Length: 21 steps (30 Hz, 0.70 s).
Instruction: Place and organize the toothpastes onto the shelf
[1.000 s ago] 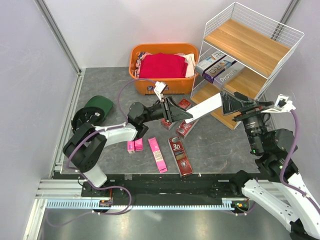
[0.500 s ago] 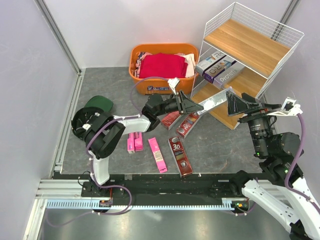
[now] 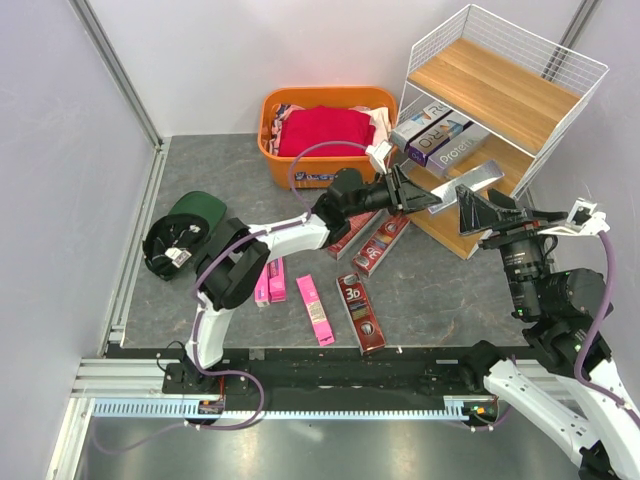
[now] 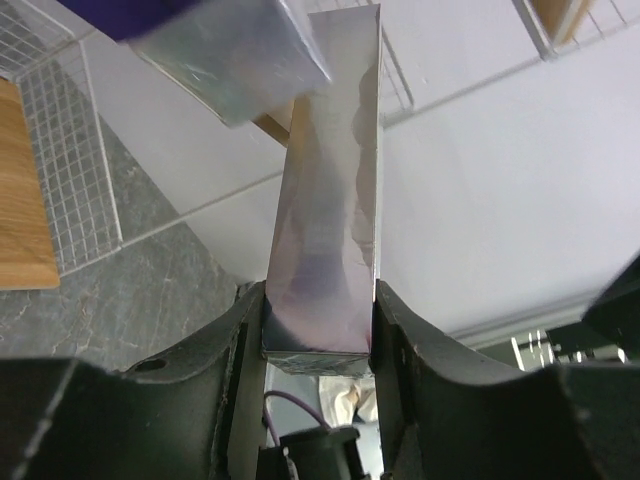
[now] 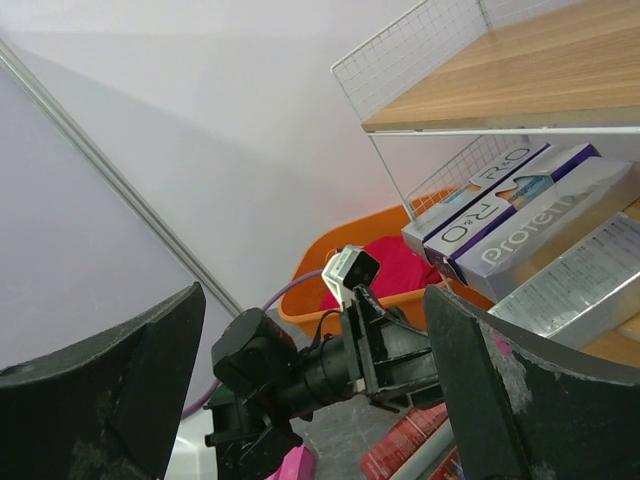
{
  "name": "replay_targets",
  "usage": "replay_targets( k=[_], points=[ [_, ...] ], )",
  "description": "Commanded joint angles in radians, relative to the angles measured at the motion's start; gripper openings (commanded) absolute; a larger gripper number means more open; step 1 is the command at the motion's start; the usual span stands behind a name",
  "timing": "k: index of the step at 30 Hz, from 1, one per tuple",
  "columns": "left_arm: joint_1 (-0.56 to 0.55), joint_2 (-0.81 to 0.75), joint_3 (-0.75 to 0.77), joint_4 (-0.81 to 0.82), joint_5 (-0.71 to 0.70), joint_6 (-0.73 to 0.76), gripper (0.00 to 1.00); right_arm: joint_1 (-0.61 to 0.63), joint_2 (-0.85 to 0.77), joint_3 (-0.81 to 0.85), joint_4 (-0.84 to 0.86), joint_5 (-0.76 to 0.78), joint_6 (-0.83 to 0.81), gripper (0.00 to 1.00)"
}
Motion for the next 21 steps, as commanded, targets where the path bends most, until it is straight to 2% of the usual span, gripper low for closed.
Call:
replay_targets(
  k=[1,5,10,21],
  points=[
    [-0.019,0.048,0.169,-0.12,-0.094,-0.02,0.16,0.001,-0.019,0.034,-0.01,0.023,-0.018,0.98],
    [-0.03,0.101,0.277,-0.214,-0.132,-0.053,0.16,0.001,-0.023,0.037,-0.018,0.028,-0.023,0.98],
    [-0.033,0.119,0.312,-0.271,-0.204,-0.108,0.18,0.001,-0.042,0.029,-0.019,0.045,-0.026,0.98],
    [-0.051,0.142,0.439,-0.449,-0.313,-0.103,0.25,0.002,-0.042,0.025,-0.021,0.043,-0.027,0.98]
  ],
)
